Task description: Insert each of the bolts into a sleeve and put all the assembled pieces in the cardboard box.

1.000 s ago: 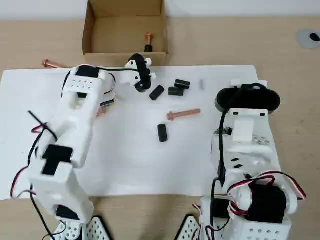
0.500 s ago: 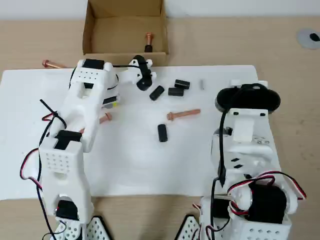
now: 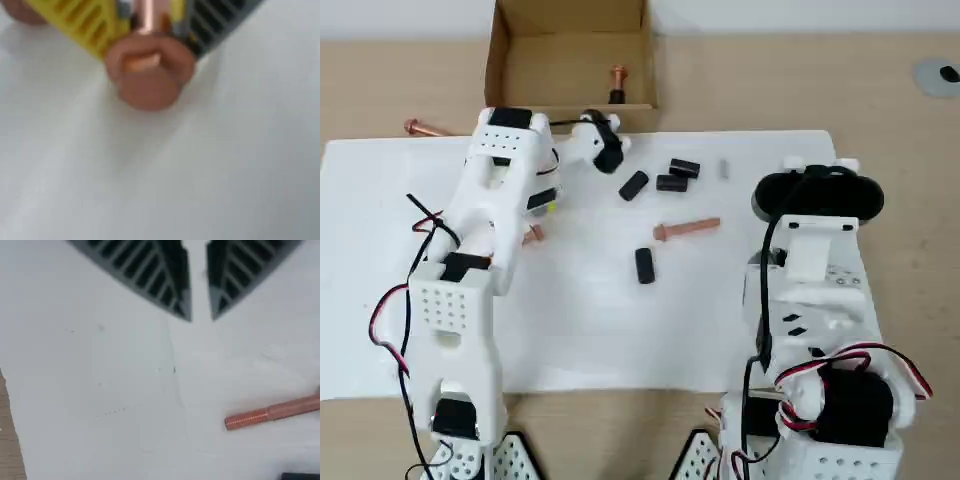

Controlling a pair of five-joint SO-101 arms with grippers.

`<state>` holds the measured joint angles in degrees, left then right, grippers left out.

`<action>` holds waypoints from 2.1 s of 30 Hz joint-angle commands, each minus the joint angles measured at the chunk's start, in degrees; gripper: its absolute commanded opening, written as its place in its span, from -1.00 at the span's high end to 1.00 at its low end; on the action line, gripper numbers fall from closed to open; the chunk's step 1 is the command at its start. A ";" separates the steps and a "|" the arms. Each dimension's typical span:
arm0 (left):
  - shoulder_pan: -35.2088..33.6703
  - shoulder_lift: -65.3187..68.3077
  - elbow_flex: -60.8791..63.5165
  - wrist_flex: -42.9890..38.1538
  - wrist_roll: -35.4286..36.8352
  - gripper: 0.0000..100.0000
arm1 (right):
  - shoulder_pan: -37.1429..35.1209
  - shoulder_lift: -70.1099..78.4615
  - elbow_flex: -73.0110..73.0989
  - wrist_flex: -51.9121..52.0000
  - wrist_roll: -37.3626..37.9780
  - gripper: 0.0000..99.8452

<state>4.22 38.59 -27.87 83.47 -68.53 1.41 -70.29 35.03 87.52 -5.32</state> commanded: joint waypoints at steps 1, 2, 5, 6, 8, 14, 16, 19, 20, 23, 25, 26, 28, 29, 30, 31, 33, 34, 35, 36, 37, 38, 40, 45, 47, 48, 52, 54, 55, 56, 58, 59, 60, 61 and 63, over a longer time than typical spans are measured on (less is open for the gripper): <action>-1.58 -5.05 -9.32 6.59 2.90 0.98 | 0.92 -0.22 0.13 -0.88 0.18 0.92; -1.05 -5.93 -11.60 8.88 2.99 0.98 | 0.84 -0.22 0.13 -0.88 0.18 0.92; -0.09 -8.57 -17.67 14.33 3.87 0.98 | 0.75 -0.22 0.13 -0.88 0.18 0.92; 0.26 -9.54 -19.25 15.30 5.01 0.98 | 0.75 -0.22 0.13 -0.79 0.18 0.92; 0.44 -11.74 -22.24 16.62 7.91 0.98 | 0.66 -0.22 0.13 -0.79 0.18 0.92; -0.09 -21.85 -26.37 16.88 26.20 0.98 | -3.21 0.22 2.24 -3.69 -0.18 0.92; -1.32 -26.24 -26.02 16.88 32.70 0.98 | -7.08 0.31 5.23 -6.86 -3.08 0.92; -3.52 -32.04 -24.09 16.88 40.44 0.98 | -12.70 0.40 8.40 -12.40 -3.87 0.92; -4.04 -33.89 -22.24 16.97 42.73 0.98 | -14.11 0.92 8.92 -13.98 -3.87 0.92; -6.07 -39.60 -15.47 16.97 49.67 0.98 | -17.54 5.67 8.92 -16.62 -4.31 0.92; -6.95 -43.30 -10.11 16.97 52.22 0.98 | -19.21 10.59 8.84 -18.20 -4.31 0.92; -7.03 -45.14 -7.47 16.97 53.36 0.98 | -19.82 12.97 8.75 -19.25 -4.40 0.92; -7.03 -49.01 -1.76 16.97 56.35 0.98 | -21.14 17.36 8.66 -21.80 -5.19 0.92; -6.86 -51.12 1.23 16.97 58.64 0.98 | -21.58 19.47 8.13 -22.86 -6.33 0.92; -6.77 -53.58 4.22 16.97 61.98 0.98 | -22.11 21.49 7.16 -23.38 -7.65 0.92; -6.77 -56.48 6.95 16.97 65.05 0.98 | -22.81 23.60 5.93 -23.38 -8.88 0.91; -7.12 -63.08 10.81 16.88 66.99 0.98 | -24.13 27.82 3.30 -22.42 -10.99 0.83; -6.86 -66.59 12.66 16.88 66.99 0.98 | -24.40 29.93 1.98 -21.63 -12.31 0.78; -6.77 -70.02 14.15 16.88 66.90 0.98 | -24.57 31.87 0.92 -20.92 -13.54 0.73; -6.77 -73.54 15.65 16.79 66.90 0.98 | -24.66 33.71 -0.13 -20.22 -14.42 0.70; -6.68 -76.70 16.97 16.53 66.90 0.98 | -24.66 35.38 -1.01 -19.78 -14.86 0.68; -6.24 -79.69 18.46 15.91 66.90 0.98 | -24.66 37.05 -1.71 -19.60 -14.95 0.68; -5.98 -84.79 22.07 14.51 66.90 0.98 | -24.75 39.96 -2.59 -19.87 -14.95 0.68; -5.98 -94.73 32.44 11.87 66.90 0.98 | -29.14 46.64 -4.26 -19.69 -15.65 0.68; -5.98 -97.63 35.87 10.11 66.90 0.98 | -30.55 49.01 -4.35 -20.04 -17.76 0.68; -5.98 -98.95 37.36 9.05 66.90 0.98 | -31.16 50.15 -4.44 -20.13 -18.37 0.68; -5.98 -104.13 42.02 5.36 66.90 0.98 | -32.13 54.73 -5.05 -20.22 -19.60 0.68; -5.98 -106.51 43.69 3.96 66.90 0.98 | -31.87 57.01 -5.67 -20.22 -20.22 0.68; -5.98 -107.74 44.31 3.69 66.90 0.98 | -31.87 58.07 -5.76 -20.13 -20.13 0.68; -5.89 -108.79 44.75 3.60 66.90 0.98 | -31.87 59.03 -5.93 -20.13 -20.13 0.68; -5.71 -110.73 45.54 3.43 66.90 0.98 | -31.87 60.88 -6.02 -20.40 -20.13 0.68; -5.71 -111.60 45.71 3.43 66.90 0.98 | -31.87 61.67 -6.02 -20.92 -20.13 0.68; -5.89 -112.31 45.98 3.52 66.90 0.98 | -31.87 62.55 -5.93 -21.27 -20.13 0.68; -5.89 -112.92 46.07 3.60 66.90 0.98 | -31.87 63.43 -5.93 -21.54 -20.13 0.68; -5.89 -113.89 45.98 3.78 66.90 0.98 | -31.87 64.92 -5.93 -21.80 -20.13 0.68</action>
<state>-2.02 -74.02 18.29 88.48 -1.71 -29.98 -6.37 32.57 66.59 -24.92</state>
